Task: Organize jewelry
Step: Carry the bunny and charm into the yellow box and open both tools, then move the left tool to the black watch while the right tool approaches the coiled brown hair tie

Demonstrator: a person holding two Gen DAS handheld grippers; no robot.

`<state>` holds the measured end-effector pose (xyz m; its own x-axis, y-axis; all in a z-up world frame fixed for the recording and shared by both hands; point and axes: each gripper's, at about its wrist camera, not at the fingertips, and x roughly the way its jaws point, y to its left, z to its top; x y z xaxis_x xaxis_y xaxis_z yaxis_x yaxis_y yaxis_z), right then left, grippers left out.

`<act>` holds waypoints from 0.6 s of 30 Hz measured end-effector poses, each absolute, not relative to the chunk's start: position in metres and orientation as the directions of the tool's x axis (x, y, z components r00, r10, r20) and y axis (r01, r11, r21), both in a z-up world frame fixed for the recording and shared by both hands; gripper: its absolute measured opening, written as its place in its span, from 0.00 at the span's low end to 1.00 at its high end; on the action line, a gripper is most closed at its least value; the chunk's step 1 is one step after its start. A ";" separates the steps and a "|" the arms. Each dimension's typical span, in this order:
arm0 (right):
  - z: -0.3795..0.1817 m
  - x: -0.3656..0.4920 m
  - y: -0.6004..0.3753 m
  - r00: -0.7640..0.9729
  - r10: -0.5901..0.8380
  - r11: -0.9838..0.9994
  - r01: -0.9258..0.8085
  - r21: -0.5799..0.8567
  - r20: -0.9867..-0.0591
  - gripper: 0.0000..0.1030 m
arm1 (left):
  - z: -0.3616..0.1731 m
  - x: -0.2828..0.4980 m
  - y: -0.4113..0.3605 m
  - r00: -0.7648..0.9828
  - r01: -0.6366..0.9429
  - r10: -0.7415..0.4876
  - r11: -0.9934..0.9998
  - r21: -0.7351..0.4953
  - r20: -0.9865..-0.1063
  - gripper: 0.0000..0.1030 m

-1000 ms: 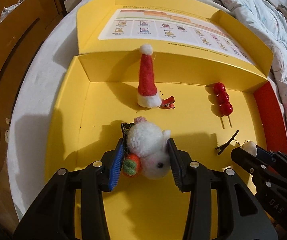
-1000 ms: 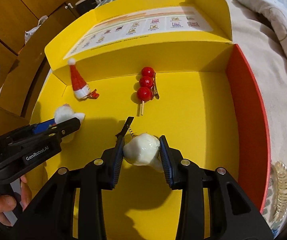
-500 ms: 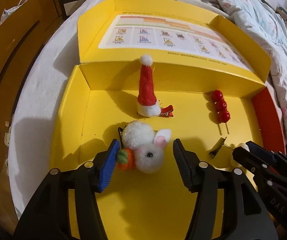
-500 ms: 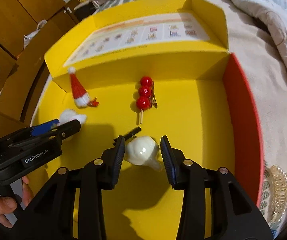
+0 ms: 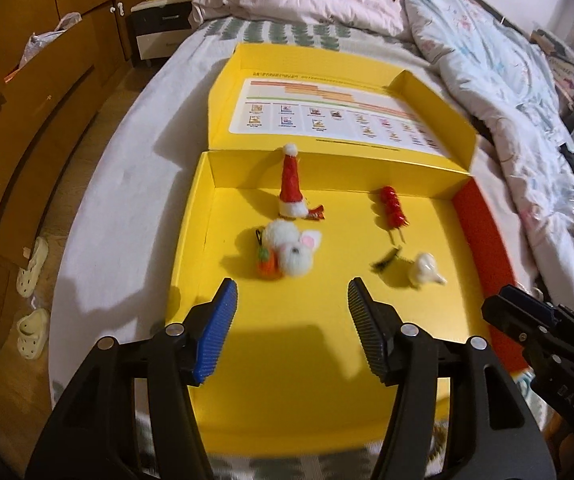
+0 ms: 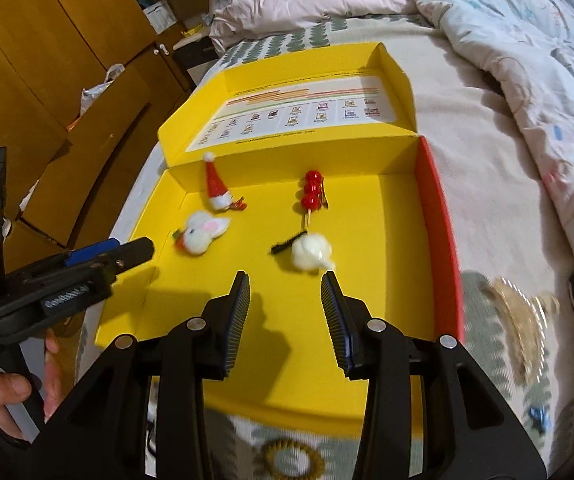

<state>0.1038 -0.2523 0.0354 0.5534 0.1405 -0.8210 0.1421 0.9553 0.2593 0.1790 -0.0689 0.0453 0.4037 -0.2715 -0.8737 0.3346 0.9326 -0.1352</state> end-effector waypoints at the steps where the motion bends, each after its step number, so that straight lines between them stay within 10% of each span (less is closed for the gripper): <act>1: 0.038 0.098 -0.251 0.554 0.140 0.956 0.140 0.258 -0.820 0.40 | 0.048 0.173 -0.065 0.407 0.335 -0.276 0.932 -0.139 -0.871 0.56; 18: 0.042 -0.003 -0.226 0.542 0.133 0.956 0.150 0.251 -0.830 0.40 | 0.040 0.074 0.010 0.418 0.277 -0.247 0.951 -0.137 -0.874 0.63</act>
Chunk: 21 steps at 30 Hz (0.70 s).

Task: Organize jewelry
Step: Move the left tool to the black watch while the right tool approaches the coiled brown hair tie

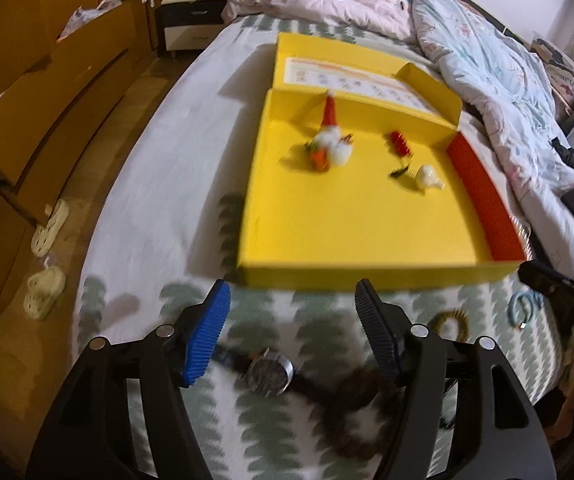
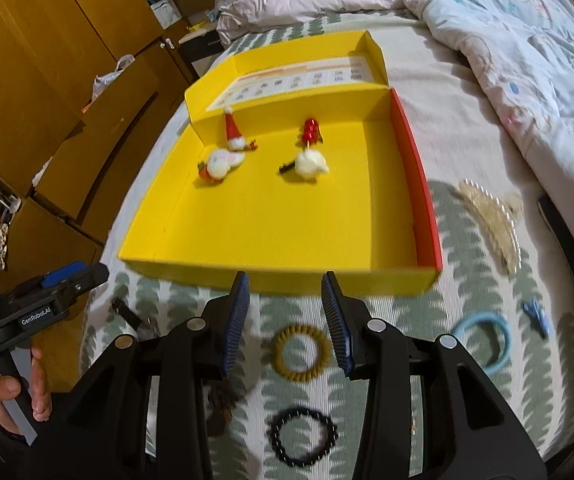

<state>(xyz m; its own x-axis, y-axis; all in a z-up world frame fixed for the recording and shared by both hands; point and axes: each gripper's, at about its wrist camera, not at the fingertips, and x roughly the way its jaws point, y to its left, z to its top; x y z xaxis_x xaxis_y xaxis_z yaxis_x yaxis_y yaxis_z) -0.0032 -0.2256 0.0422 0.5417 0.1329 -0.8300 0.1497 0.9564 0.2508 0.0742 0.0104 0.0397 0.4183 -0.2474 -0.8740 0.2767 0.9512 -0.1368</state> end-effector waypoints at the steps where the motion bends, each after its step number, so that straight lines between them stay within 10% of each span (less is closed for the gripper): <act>1: 0.039 -0.008 -0.225 0.536 0.130 0.956 0.154 0.248 -0.834 0.40 | 0.035 0.070 0.015 0.411 0.264 -0.237 0.955 -0.134 -0.880 0.63; 21: -0.038 -0.031 -0.232 0.433 0.090 0.949 0.235 0.209 -0.897 0.40 | -0.049 0.055 0.039 0.205 0.107 -0.152 0.985 -0.132 -0.967 0.63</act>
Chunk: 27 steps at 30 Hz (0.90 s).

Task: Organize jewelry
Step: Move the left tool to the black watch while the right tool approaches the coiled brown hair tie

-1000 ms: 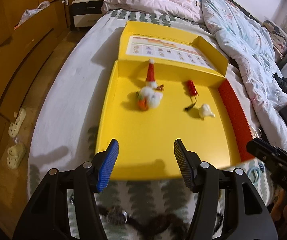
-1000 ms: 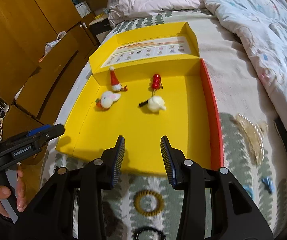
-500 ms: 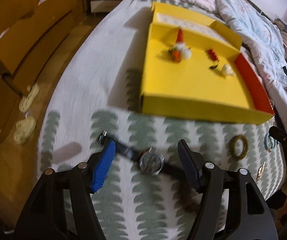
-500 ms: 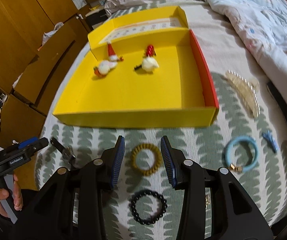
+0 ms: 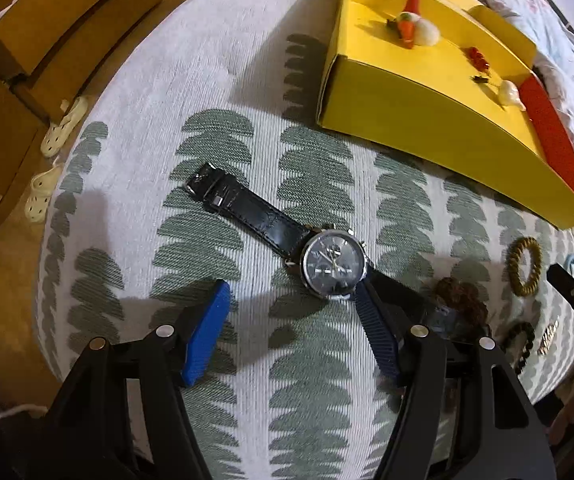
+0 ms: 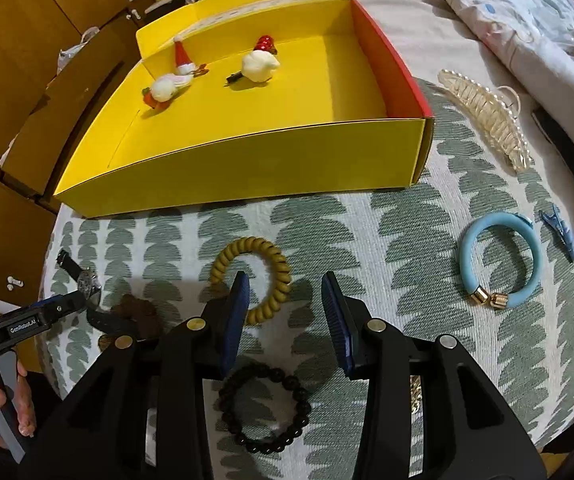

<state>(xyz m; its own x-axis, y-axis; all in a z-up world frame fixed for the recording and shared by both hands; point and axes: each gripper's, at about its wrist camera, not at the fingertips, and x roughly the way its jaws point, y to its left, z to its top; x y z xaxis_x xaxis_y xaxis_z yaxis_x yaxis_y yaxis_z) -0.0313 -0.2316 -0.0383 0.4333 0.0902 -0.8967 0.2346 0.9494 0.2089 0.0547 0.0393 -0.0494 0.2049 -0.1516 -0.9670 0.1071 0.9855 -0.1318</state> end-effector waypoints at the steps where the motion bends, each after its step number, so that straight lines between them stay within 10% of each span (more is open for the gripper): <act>1: -0.040 -0.031 -0.232 0.432 0.090 0.950 0.234 0.208 -0.897 0.40 | -0.050 0.056 0.038 0.208 0.103 -0.147 0.986 -0.128 -0.967 0.63; 27: -0.057 -0.010 -0.207 0.396 -0.022 0.985 0.167 0.049 -0.918 0.40 | -0.065 0.069 -0.001 0.267 0.081 -0.048 0.996 -0.027 -0.963 0.70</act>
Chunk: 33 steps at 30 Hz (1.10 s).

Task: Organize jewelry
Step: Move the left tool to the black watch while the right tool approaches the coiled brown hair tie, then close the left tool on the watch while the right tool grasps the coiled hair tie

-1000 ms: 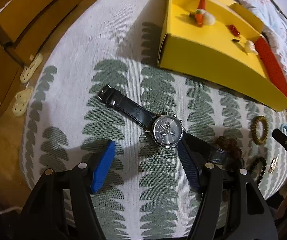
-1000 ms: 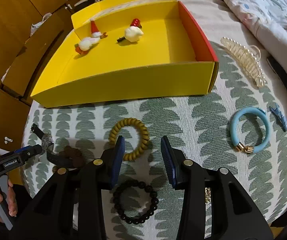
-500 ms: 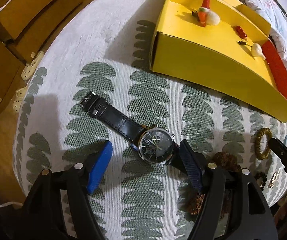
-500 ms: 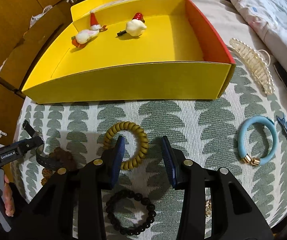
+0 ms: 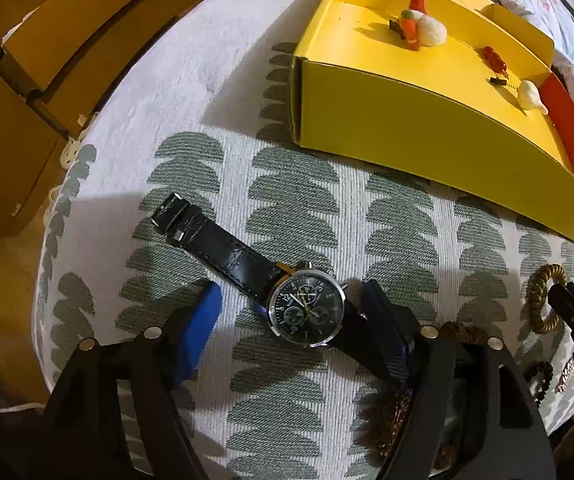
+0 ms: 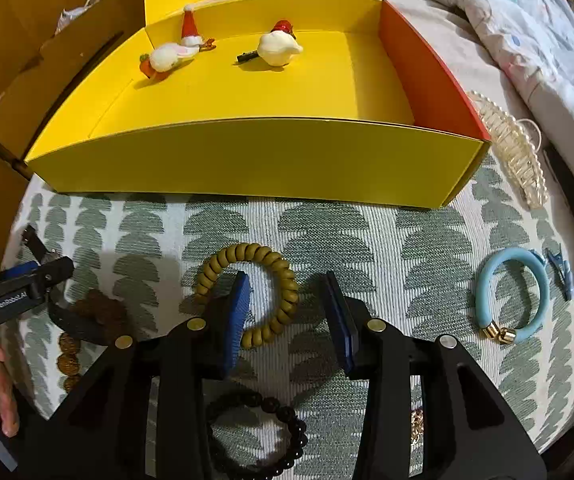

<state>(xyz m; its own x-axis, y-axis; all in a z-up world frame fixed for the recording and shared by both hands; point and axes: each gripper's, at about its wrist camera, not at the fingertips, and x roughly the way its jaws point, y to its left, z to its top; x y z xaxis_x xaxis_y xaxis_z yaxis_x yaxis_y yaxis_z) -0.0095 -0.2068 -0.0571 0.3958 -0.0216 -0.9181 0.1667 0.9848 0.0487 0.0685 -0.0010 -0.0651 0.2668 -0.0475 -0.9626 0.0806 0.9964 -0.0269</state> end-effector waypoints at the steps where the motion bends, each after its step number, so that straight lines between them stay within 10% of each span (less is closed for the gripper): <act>1: -0.058 -0.009 -0.204 0.394 -0.038 0.986 0.163 0.029 -0.918 0.40 | -0.065 0.068 -0.002 0.268 0.081 -0.044 0.996 -0.023 -0.962 0.70; 13: -0.058 -0.012 -0.199 0.403 -0.090 0.986 0.165 -0.024 -0.911 0.25 | -0.067 0.060 -0.003 0.296 0.112 -0.045 0.994 -0.012 -0.954 0.46; 33: -0.048 -0.023 -0.218 0.436 0.012 0.973 0.201 0.111 -0.900 0.11 | -0.048 0.053 0.018 0.283 0.115 -0.146 0.986 -0.117 -0.948 0.45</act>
<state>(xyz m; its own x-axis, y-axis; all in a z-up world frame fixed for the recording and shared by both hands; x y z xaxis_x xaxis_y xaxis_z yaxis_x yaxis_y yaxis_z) -0.0228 -0.2179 -0.0481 0.4363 0.0121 -0.8997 0.2014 0.9732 0.1107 0.0531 0.0184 -0.0476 0.2832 -0.1455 -0.9479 0.1152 0.9864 -0.1170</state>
